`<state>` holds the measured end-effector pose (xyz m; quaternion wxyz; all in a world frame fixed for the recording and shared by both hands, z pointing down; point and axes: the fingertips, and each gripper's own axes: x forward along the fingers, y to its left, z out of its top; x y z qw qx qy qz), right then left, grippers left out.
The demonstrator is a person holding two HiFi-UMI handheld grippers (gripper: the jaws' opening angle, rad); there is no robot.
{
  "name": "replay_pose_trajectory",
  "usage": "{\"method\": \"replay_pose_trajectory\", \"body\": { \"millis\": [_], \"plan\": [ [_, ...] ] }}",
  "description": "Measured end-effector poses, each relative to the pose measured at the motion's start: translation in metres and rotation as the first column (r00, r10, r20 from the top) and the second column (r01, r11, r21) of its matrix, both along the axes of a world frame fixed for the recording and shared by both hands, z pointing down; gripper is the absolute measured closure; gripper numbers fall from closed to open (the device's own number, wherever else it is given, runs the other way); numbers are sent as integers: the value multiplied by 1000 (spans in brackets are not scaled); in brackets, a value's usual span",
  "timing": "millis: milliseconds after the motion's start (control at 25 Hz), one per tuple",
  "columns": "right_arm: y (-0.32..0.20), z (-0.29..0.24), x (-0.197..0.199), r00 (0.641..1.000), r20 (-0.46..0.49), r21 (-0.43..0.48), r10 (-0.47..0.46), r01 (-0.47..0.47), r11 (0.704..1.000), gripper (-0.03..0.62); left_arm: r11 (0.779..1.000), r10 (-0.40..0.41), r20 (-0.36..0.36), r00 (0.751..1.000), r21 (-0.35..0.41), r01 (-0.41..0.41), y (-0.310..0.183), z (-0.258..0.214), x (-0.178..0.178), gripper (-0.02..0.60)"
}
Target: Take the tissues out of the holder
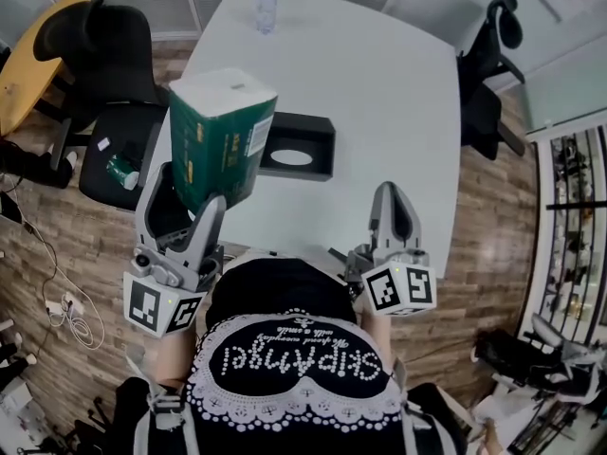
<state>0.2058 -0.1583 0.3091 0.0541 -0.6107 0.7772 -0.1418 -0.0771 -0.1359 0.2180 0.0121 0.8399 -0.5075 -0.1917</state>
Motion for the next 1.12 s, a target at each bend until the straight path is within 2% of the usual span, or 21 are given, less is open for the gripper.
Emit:
{"method": "replay_pose_trajectory", "body": {
  "millis": [280, 400, 480, 560, 640, 680, 720, 880, 1120],
  "plan": [
    [1, 0, -6, 1000, -8, -3, 3, -3, 1000, 559, 1000, 13, -12, 1000, 1, -13, 0, 0, -4, 255],
    [0, 4, -2, 1000, -5, -3, 5, -5, 1000, 559, 1000, -4, -32, 999, -4, 4, -5, 6, 2, 291],
    [-3, 12, -3, 1000, -24, -10, 8, -8, 1000, 559, 999, -3, -5, 1000, -44, 3, -22, 33, 17, 308],
    [0, 18, -9, 999, -35, -20, 2, -3, 1000, 562, 993, 5, 32, 999, -121, -1, -39, 72, 31, 325],
    [5, 19, -11, 1000, -30, -22, -4, 3, 1000, 562, 980, -7, 43, 999, -197, 16, -47, 107, 34, 383],
    [6, 19, -9, 1000, -29, -25, 1, -2, 1000, 562, 974, -24, 40, 999, -226, 33, -49, 121, 31, 513],
    [6, 19, -5, 999, -33, -32, 10, -11, 999, 562, 966, -41, 36, 999, -253, 49, -51, 134, 26, 552],
    [-8, 18, 6, 998, -48, -35, 44, -45, 998, 562, 948, -51, 61, 997, -310, 67, -68, 167, 10, 554],
    [-16, 16, 11, 997, -68, -28, 43, -45, 999, 562, 950, -38, 75, 996, -306, 59, -74, 159, 14, 554]
  ]
}}
